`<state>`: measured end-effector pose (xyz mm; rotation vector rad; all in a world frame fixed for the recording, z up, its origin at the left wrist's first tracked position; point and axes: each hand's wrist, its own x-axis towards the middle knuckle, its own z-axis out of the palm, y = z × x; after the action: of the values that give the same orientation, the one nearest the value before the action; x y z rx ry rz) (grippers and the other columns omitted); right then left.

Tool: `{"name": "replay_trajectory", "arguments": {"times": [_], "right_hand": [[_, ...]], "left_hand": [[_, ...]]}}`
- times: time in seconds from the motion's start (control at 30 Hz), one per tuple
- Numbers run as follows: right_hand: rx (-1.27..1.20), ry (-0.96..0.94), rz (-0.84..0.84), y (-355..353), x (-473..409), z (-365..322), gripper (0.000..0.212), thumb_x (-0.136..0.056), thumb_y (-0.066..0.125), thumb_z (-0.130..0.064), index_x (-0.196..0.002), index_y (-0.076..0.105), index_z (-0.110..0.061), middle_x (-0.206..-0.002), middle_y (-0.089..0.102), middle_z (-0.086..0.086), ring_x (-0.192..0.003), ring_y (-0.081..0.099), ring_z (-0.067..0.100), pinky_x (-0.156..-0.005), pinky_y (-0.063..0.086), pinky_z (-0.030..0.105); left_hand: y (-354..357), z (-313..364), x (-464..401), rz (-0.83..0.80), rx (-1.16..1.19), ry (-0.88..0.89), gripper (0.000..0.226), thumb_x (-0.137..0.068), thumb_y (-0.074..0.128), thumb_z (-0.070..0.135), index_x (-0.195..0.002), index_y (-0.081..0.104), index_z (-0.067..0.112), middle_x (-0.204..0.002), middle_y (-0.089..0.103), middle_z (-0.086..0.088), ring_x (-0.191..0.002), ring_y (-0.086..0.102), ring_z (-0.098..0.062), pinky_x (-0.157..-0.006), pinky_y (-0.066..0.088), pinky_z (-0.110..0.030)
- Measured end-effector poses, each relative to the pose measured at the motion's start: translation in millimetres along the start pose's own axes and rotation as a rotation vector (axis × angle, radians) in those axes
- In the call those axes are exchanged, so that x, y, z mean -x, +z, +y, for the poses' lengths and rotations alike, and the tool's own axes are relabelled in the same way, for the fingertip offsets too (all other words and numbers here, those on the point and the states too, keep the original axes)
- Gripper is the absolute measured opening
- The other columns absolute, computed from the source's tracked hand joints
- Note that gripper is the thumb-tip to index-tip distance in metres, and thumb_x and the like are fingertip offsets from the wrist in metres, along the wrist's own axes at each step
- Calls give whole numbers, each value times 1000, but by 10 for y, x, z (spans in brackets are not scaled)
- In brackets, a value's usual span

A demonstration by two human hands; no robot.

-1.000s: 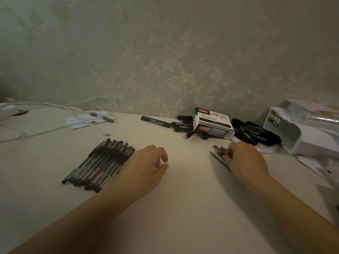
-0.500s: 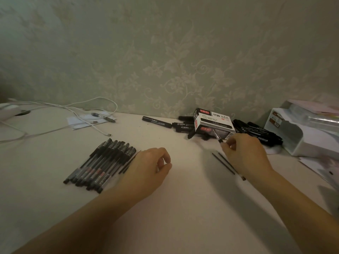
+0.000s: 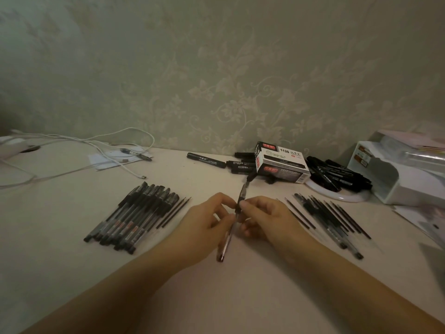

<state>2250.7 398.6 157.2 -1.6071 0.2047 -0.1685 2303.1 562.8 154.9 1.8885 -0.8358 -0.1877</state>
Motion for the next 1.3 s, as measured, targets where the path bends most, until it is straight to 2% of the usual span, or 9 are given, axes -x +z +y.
{"name": "replay_trajectory", "arguments": {"times": [0.1,0.2,0.3,0.4,0.53,0.67,0.83,1.0,1.3], "right_hand": [[-19,-20,12,-16,2,-9,18,-93,65,-22,-103,66,-6,-76,71,9,-60,64,14,-58,53,22],[-6,-13,3,1,17,2,21,-92,66,-18,-103,63,-1,-75,72,12,-59,66,16,-57,54,23],[-92,5,-13,-8,18,-6,20,-91,67,-15,-100,62,2,-80,74,16,-65,69,22,-61,57,25],[-111,-12,19,-19,7,-9,16,-93,66,-20,-96,67,-4,-79,73,15,-66,66,19,-61,54,25],[45,-82,55,-21,6,32,14,-93,66,-25,-92,70,-11,-69,70,4,-58,59,9,-55,48,18],[-10,-108,-29,-8,32,59,15,-90,69,-17,-94,69,-3,-69,71,11,-57,63,14,-57,53,20],[87,-151,-14,35,33,65,19,-90,69,-25,-83,64,-8,-58,65,2,-49,56,8,-49,44,16],[112,-155,0,31,19,61,22,-91,67,-28,-75,63,-13,-55,61,1,-44,48,7,-45,38,14],[107,-155,4,10,29,51,22,-90,68,-29,-75,65,-14,-54,62,-1,-44,49,6,-45,39,14]], "left_hand": [[-9,28,14,-4,-59,25,16,-95,53,22,-107,59,31,-84,63,4,-68,64,-21,-63,55,-38],[20,56,36,-24,-90,60,13,-93,57,36,-106,60,33,-86,67,11,-64,62,-9,-57,52,-27],[15,33,22,-5,-126,62,13,-94,57,30,-107,59,32,-81,65,16,-60,60,-2,-51,43,-13],[-30,15,4,47,-276,106,16,-96,52,21,-108,60,29,-87,62,11,-71,60,-1,-61,42,-10],[-48,-5,3,73,-407,145,13,-95,52,24,-106,57,29,-95,60,12,-77,57,-5,-65,44,-16],[-13,-7,-1,16,-369,207,8,-94,55,33,-97,58,26,-74,54,16,-66,50,8,-55,35,-10],[-38,-31,-26,8,-518,217,23,-98,43,41,-75,43,37,-62,48,12,-59,46,-1,-50,25,-19],[-44,-35,-23,92,-742,213,30,-93,29,60,-72,35,39,-55,45,11,-48,43,-2,-43,19,-19],[20,-38,-27,133,-821,169,41,-91,22,63,-73,40,32,-53,42,8,-48,40,-4,-43,21,-23]]}}
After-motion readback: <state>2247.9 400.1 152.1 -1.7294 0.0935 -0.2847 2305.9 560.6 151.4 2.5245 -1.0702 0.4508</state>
